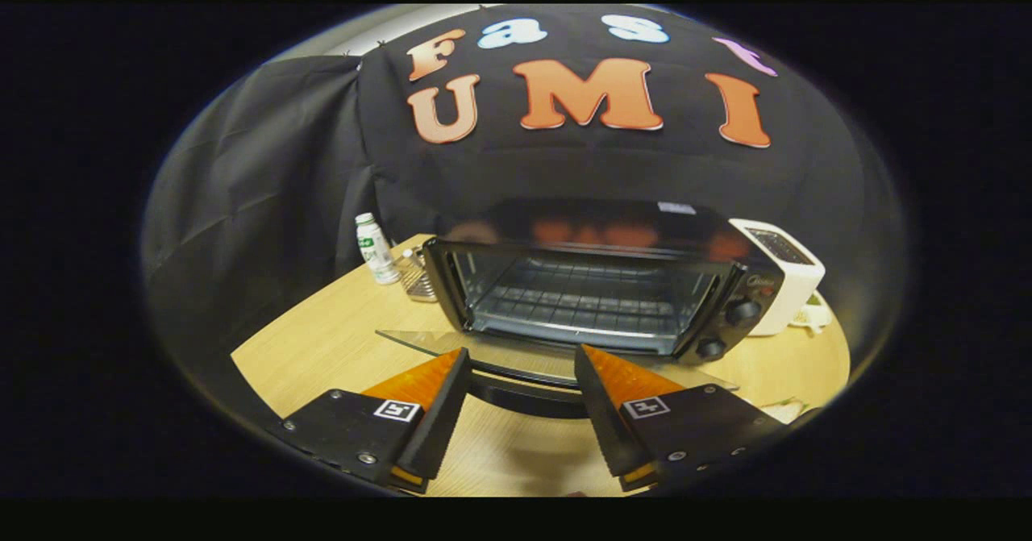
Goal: Open the toaster oven, put the food inside, and close the toaster oven door.
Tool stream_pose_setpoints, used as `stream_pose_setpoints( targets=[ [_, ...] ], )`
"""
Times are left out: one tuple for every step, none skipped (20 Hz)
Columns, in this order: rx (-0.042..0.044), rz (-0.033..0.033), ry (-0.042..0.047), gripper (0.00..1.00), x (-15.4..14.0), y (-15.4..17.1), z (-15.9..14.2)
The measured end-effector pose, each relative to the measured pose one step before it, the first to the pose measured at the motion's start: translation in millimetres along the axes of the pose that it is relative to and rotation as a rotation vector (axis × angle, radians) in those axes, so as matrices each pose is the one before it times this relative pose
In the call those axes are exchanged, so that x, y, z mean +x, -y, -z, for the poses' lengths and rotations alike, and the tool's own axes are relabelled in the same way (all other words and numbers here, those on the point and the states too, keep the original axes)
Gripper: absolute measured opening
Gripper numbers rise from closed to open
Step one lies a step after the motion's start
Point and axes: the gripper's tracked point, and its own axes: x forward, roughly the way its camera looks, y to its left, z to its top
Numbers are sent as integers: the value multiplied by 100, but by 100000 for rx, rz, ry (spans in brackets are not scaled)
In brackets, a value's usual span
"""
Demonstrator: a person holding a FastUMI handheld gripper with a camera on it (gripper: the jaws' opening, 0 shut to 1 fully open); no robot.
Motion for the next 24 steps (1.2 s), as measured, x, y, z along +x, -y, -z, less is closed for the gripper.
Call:
stream_pose_setpoints(
  targets=[
    [1617, -1550, -3554, 77, -128, -230, 1263],
    [665, -1061, -2119, 77, 0, -259, 786],
    [-106, -1015, -576, 77, -71, -272, 427],
    [-364, -1086, -707, 77, 218, -155, 431],
    [-1146, -971, -1353, 77, 210, -229, 706],
    [-2054, -435, -2846, 77, 220, -185, 925],
    [-1944, 94, -3730, 77, 331, -87, 962],
    [-893, 440, -3236, 77, 428, -192, 857],
    [169, 185, -2968, 77, 390, -51, 668],
    [1582, 283, -2706, 77, 293, 94, 639],
    [2381, 130, -2454, 77, 442, 189, 502],
    [2798, -176, -2666, 77, 249, 66, 656],
    [2388, -340, -1359, 77, 272, 124, 282],
    [1641, -53, 250, 76, 124, 23, -124],
    [520, -33, 837, 76, 109, 160, -343],
    [-70, 367, -122, 74, 422, -40, 37],
    [-331, 253, -405, 72, 207, -3, -13],
    [-206, -178, 28, 70, 21, -54, -98],
    [621, -250, 598, 69, -275, 91, -343],
    [1782, 600, 1455, 69, -291, 167, -289],
    [611, 583, 435, 69, -387, 211, -238],
    [-428, 426, 2128, 69, -602, 284, -618],
    [-1015, 958, 2887, 70, -1021, 555, -759],
    [-758, 238, 1525, 72, -883, 592, -484]
  ],
)
